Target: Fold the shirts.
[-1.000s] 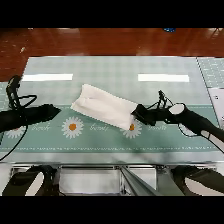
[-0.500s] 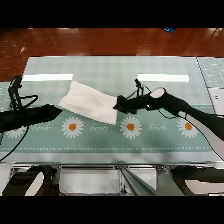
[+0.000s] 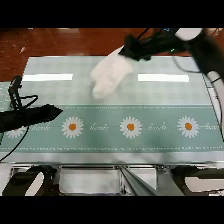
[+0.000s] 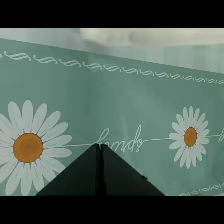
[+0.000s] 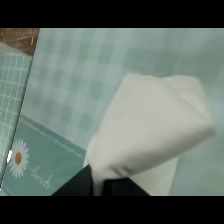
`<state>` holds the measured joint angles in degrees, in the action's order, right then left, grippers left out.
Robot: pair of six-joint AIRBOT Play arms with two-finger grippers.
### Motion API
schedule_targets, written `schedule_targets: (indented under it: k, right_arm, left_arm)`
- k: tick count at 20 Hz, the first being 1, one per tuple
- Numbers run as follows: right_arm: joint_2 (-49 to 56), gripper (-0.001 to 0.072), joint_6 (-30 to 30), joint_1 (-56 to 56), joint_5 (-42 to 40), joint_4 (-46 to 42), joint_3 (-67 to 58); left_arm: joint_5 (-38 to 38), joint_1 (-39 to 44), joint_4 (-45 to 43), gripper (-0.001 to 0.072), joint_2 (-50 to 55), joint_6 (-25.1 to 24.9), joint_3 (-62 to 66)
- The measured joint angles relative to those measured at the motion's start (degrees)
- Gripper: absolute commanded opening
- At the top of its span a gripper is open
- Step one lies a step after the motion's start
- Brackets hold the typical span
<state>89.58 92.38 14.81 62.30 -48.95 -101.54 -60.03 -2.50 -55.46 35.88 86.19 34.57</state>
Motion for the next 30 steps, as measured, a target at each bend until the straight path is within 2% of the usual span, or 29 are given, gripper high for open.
schedule_targets:
  k: [4,11,17,23,30]
  right_arm:
    - [-1.7,0.0024,4.6,-11.1,7.2,-3.8,-9.2]
    - [-6.2,0.0022,9.5,-33.6,19.8,-5.5,-12.3]
    - [-9.5,0.0022,11.2,-44.2,34.6,-20.2,-11.1]
    - [-18.5,0.0023,12.7,-50.8,37.4,-34.5,3.4]
    - [-32.2,0.0027,10.2,-66.7,39.7,-51.5,31.7]
  left_arm:
    - [-1.9,0.0,0.0,0.0021,0.0,-0.1,0.0]
    - [-3.1,0.0,0.0,0.0021,0.0,-0.9,0.0]
    - [-1.7,0.0,0.0,0.0021,0.0,-1.0,0.0]
    - [-0.5,0.0,0.0,0.0021,0.0,-0.9,0.0]
    - [0.7,0.0,0.1,0.0021,0.6,-0.9,0.0]
